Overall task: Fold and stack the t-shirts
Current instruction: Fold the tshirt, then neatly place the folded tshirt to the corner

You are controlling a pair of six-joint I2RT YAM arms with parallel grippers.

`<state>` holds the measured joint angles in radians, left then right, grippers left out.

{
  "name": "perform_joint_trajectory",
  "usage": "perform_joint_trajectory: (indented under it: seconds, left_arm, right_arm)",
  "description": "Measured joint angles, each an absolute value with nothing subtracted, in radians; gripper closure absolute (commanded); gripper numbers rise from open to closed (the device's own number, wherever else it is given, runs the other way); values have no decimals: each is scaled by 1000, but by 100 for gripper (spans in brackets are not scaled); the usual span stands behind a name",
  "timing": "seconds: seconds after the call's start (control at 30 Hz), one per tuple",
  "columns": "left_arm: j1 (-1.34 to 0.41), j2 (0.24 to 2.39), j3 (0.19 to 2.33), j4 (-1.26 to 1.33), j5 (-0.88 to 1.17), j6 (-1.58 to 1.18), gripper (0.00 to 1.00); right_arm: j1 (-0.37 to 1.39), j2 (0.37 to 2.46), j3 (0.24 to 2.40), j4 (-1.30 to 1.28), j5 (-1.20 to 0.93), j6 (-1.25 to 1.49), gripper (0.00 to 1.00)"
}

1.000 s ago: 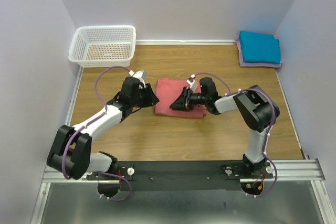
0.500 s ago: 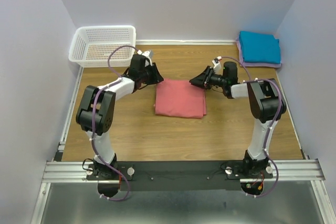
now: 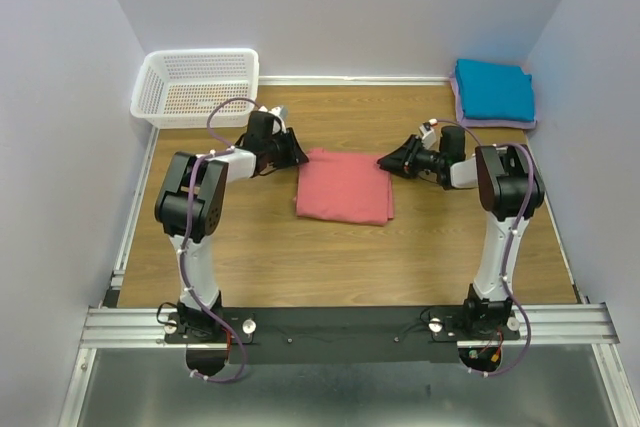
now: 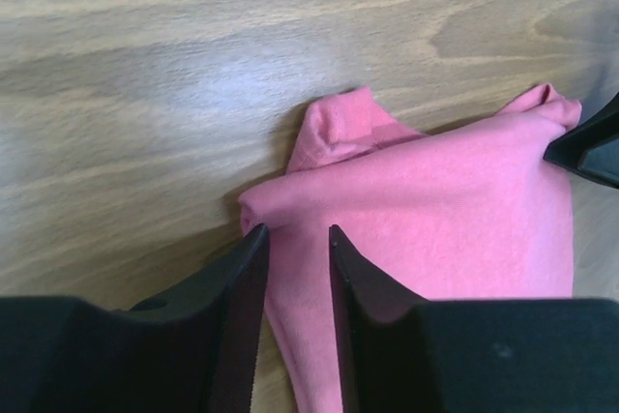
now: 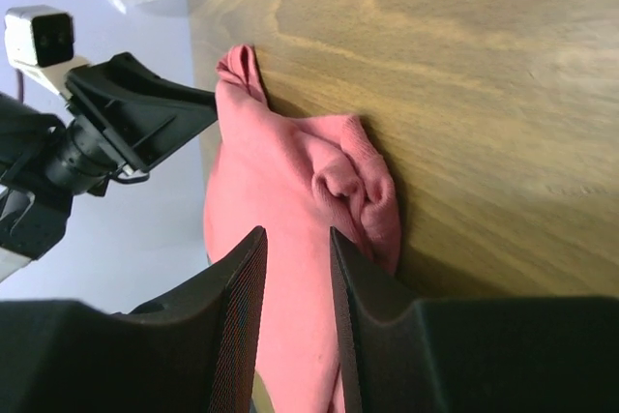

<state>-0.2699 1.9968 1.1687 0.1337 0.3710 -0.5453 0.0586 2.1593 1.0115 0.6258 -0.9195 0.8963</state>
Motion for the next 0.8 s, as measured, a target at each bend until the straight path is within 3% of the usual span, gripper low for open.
perform_joint_trajectory:
  seconds: [0.2, 0.37, 0.57, 0.63, 0.8]
  left_arm:
    - [-255, 1874, 1117, 73, 362, -524, 34]
    - [-297, 1721, 1102, -2, 246, -454, 32]
    - [-579, 1527, 1063, -65, 28, -365, 31]
    - [-691, 1506, 1055, -90, -39, -344, 32]
    - [-944, 1522, 1058, -132, -205, -290, 35]
  right_arm:
    - [46, 2065, 1013, 434, -884, 759, 55]
    - [44, 1885, 1009, 215, -788, 624, 48]
    - [44, 1610, 933, 13, -562, 532, 30]
    - [44, 1533, 910, -90, -437, 505, 21]
    - [44, 1412, 863, -262, -233, 482, 12]
